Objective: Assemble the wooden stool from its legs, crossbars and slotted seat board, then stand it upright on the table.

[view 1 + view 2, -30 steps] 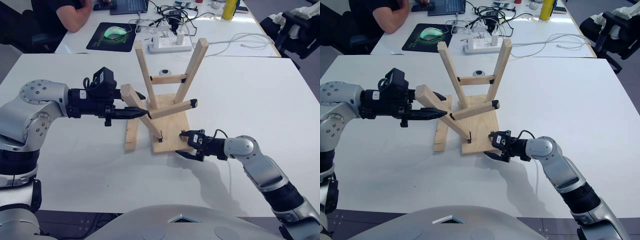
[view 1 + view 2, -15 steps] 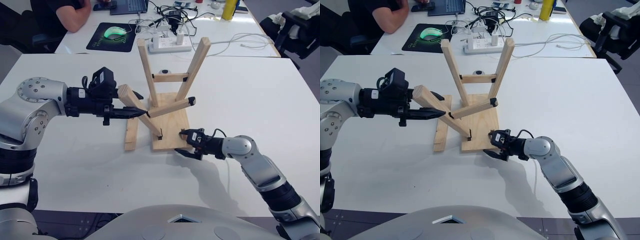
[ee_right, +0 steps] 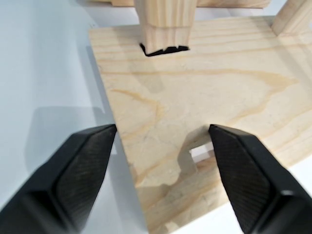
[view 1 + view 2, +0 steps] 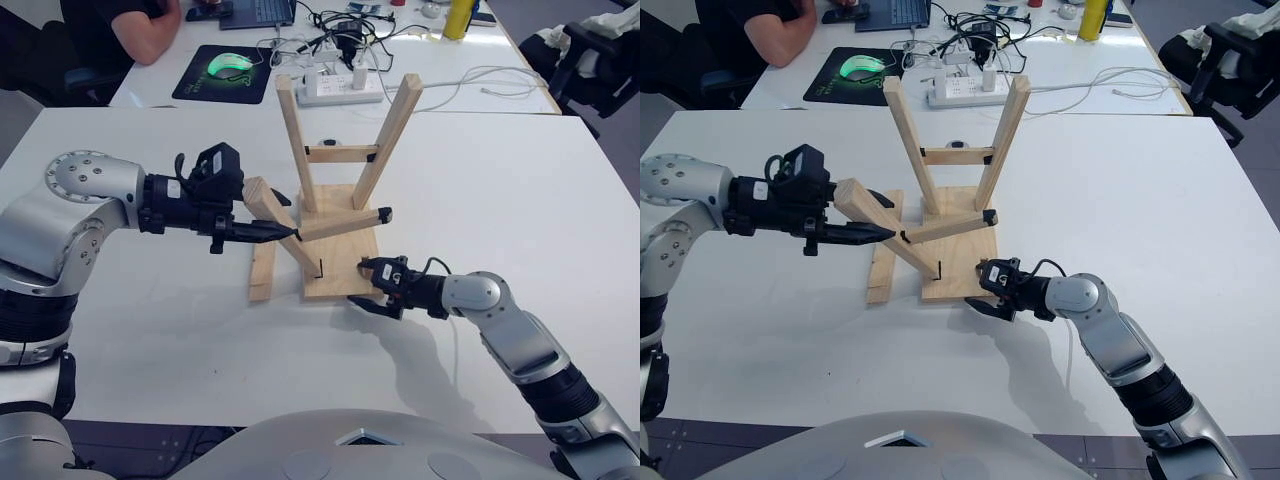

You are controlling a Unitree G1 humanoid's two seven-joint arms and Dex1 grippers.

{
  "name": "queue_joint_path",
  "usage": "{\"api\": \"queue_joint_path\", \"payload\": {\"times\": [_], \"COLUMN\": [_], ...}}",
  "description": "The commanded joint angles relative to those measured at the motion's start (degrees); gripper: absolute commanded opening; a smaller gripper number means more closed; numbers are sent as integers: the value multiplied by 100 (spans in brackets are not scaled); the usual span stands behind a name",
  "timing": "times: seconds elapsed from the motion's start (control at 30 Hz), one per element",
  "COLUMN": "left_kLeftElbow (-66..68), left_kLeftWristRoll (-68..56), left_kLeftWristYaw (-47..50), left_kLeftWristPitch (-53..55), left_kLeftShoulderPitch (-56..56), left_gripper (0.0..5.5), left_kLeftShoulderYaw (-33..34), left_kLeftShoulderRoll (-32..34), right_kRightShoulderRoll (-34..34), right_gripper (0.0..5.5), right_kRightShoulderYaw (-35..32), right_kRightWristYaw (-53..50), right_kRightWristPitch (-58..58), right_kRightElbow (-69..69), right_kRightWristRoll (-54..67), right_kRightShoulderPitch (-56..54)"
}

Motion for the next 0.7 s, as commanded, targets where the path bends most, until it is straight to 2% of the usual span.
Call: {"api": "queue_joint_path", "payload": {"times": [0.03, 0.5, 0.7], "left_kLeftElbow": [122, 113, 342], "left_kLeftWristRoll": [428, 449, 735], "left_kLeftWristYaw": [31, 351, 272], "left_kLeftWristPitch": [-57, 240, -93], "left_kLeftShoulderPitch": [-40, -292, 307], "left_gripper": [203, 203, 203], "left_kLeftShoulderYaw": [-291, -759, -807], "left_kLeftShoulderRoll": [43, -629, -342], "right_kRightShoulderRoll": [-77, -71, -84], "right_gripper": [351, 351, 351], "right_kRightShoulderYaw": [211, 420, 458], "right_kRightWristYaw": [34, 141, 169], "right_kRightWristPitch": [363, 388, 381], "right_kRightElbow": [264, 235, 250], "right_kRightWristRoll": [-121, -92, -98], "right_kRightShoulderPitch": [111, -49, -79]}}
